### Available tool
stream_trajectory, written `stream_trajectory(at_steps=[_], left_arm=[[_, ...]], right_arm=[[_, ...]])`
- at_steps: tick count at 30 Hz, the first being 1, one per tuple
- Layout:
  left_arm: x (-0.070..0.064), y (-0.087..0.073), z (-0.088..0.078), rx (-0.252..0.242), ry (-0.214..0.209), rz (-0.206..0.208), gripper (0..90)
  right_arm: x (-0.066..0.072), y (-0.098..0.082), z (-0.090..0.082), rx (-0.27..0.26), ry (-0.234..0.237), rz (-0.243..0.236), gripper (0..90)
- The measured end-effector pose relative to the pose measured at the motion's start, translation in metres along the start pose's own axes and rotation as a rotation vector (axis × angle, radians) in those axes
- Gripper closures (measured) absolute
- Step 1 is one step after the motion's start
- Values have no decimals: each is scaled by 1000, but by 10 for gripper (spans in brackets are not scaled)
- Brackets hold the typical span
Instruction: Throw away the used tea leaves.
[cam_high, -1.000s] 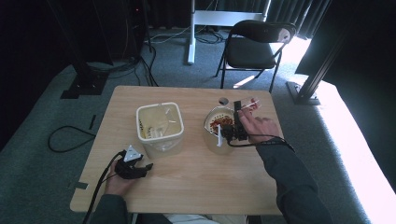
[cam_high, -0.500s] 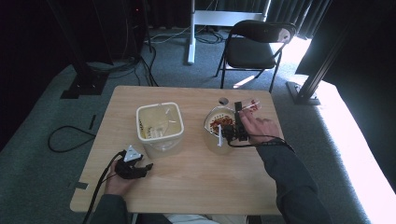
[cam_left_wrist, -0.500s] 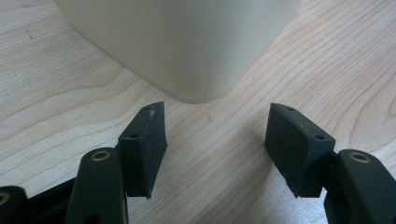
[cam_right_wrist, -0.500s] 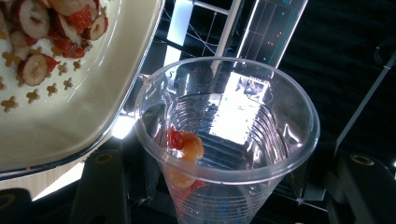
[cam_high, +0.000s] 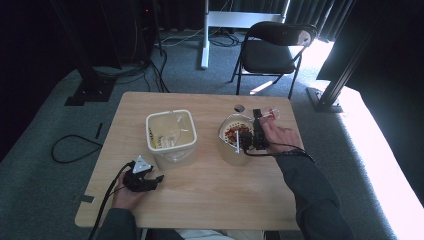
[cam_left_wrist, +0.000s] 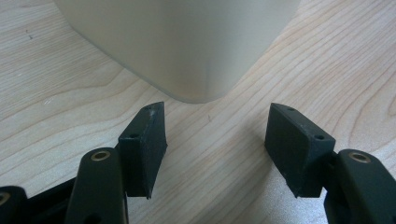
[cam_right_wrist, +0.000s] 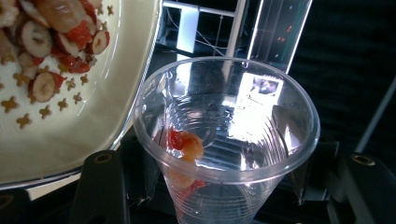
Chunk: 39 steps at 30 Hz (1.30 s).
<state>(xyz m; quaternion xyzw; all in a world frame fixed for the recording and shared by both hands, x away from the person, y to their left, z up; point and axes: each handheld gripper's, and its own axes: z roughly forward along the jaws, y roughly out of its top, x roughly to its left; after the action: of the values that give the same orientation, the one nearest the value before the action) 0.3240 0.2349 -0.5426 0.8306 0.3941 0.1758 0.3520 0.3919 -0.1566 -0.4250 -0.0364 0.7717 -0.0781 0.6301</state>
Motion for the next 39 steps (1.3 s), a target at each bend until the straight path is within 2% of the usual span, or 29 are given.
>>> stream_trajectory(at_steps=[3,7,10,17,26,31,33,35,39], left_arm=[[0,0,0,0,0,0,392],[0,0,0,1,0,0,392],[0,0,0,0,0,0,392],[0,0,0,2,-1,2,392],[0,0,0,2,-1,3,392],[0,1,1,-1,-2,2,392],[0,1,1,1,-2,3,392],[0,1,1,2,-3,5,391],[0,2,2,1,-6,6,391]], right_arm=[[-3,-4,1,-6,21,54,373],[-7,-11,1,-28,62,169,372],[-10,-15,3,-29,86,235,371],[-13,-18,4,-41,119,313,369],[-20,-25,7,-56,173,468,368],[-28,-34,6,-74,217,612,369],[-31,-37,7,-82,233,654,369],[-34,-40,7,-84,246,726,369],[-41,-48,6,-96,274,819,369]])
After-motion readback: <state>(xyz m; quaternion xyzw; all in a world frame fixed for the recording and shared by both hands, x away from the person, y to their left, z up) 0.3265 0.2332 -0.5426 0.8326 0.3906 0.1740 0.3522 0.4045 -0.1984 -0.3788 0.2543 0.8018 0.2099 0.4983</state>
